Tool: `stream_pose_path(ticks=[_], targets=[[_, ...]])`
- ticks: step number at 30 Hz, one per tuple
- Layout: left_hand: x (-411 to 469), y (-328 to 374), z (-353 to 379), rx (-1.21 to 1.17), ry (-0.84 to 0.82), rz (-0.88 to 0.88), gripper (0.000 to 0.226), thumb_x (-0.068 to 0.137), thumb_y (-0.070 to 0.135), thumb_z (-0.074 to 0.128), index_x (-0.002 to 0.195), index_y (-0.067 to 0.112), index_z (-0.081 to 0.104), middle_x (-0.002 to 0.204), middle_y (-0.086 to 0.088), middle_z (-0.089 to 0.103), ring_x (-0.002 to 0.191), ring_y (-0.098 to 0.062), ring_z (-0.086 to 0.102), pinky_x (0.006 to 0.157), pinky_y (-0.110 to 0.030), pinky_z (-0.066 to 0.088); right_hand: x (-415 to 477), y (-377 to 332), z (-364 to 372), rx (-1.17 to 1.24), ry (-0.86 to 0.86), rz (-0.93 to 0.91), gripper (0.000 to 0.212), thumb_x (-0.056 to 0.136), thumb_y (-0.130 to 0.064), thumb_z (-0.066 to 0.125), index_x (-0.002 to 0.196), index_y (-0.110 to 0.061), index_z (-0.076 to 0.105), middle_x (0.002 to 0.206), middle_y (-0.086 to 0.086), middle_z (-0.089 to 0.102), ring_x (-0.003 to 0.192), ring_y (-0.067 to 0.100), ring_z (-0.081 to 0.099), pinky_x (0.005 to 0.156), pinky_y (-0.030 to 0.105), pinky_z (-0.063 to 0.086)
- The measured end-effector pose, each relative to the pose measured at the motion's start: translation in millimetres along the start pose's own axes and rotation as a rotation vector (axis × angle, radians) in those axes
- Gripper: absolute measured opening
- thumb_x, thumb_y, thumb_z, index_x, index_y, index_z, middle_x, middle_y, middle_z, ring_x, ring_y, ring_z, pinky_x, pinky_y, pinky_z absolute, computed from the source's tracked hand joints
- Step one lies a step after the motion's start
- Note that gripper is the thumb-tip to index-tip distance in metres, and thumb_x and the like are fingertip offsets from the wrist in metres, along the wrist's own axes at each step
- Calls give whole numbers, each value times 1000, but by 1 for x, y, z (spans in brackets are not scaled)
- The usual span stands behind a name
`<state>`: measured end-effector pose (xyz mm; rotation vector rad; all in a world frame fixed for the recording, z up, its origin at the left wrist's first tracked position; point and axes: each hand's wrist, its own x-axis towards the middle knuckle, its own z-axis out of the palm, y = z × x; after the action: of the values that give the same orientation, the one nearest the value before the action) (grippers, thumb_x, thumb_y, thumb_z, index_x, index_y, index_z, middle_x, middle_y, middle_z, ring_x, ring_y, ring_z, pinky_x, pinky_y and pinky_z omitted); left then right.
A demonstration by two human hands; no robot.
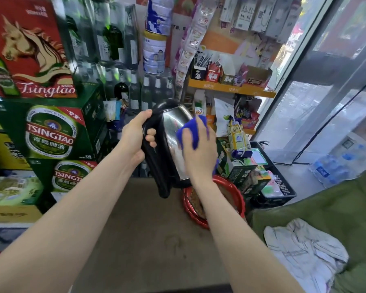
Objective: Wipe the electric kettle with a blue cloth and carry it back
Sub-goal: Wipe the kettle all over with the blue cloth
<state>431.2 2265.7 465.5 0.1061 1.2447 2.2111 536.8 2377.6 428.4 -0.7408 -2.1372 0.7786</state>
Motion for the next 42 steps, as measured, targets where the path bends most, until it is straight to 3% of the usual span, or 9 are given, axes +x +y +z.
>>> stream_pose_path(ticks=[5, 10, 15, 18, 22, 26, 31, 38, 42], targets=[[-2, -15, 16, 74, 10, -47, 22, 92, 34, 60, 79, 16, 60, 49, 2, 45, 36, -9, 34, 37, -18, 30, 27, -6, 15, -147, 14, -154, 46, 106, -44, 39, 148, -29, 51, 153, 2, 51, 138, 27, 48, 111, 50, 38], [-5, -28, 16, 200, -1, -76, 18, 91, 34, 63, 83, 18, 60, 49, 3, 44, 38, -10, 33, 38, -20, 29, 76, 17, -8, 260, -200, 252, 41, 110, -40, 36, 135, -23, 64, 132, 2, 63, 125, 22, 56, 104, 35, 41], [4, -34, 19, 17, 110, -87, 21, 93, 32, 58, 77, 19, 55, 45, 4, 42, 34, -7, 32, 36, -19, 27, 4, 36, 23, -208, -53, -301, 52, 101, -48, 49, 150, -30, 52, 156, 6, 48, 145, 28, 43, 116, 47, 33], [8, -40, 15, 27, 152, -81, 22, 92, 33, 60, 75, 20, 55, 45, 4, 43, 36, -8, 33, 39, -19, 28, -25, 69, 32, -234, -23, -412, 54, 102, -47, 49, 152, -26, 50, 159, 9, 44, 149, 32, 40, 120, 49, 32], [10, -60, -1, 72, 170, -99, 22, 91, 34, 62, 74, 21, 57, 49, 3, 43, 39, -9, 33, 40, -19, 30, -16, 104, 27, 223, -95, 63, 44, 108, -42, 44, 147, -25, 55, 151, 0, 54, 141, 19, 48, 116, 34, 38], [12, -83, -19, 148, 145, -107, 19, 91, 33, 63, 79, 20, 56, 52, 2, 42, 41, -10, 33, 40, -20, 29, 10, 127, 32, 437, -272, 729, 30, 103, -58, 45, 105, -37, 67, 129, -2, 68, 123, 24, 60, 112, 42, 46], [26, -118, -32, 271, 197, -37, 29, 91, 32, 65, 101, 15, 45, 52, 2, 40, 41, -12, 34, 40, -24, 30, 2, 122, 59, 449, -216, 551, 34, 106, -52, 43, 125, -36, 66, 127, -10, 63, 127, 12, 55, 108, 34, 42], [43, -201, -63, 404, 349, 71, 35, 87, 35, 68, 79, 18, 38, 50, 0, 48, 42, -17, 38, 44, -28, 33, -60, 156, 115, 221, -275, 350, 56, 104, -44, 50, 155, -21, 43, 160, 7, 40, 148, 23, 37, 122, 39, 32], [46, -244, -79, 405, 385, 61, 32, 93, 26, 66, 83, 19, 36, 51, 0, 48, 43, -14, 44, 50, -27, 41, -71, 194, 116, 162, -467, 406, 49, 105, -22, 59, 152, -17, 48, 152, 6, 48, 141, 20, 45, 105, 12, 27]])
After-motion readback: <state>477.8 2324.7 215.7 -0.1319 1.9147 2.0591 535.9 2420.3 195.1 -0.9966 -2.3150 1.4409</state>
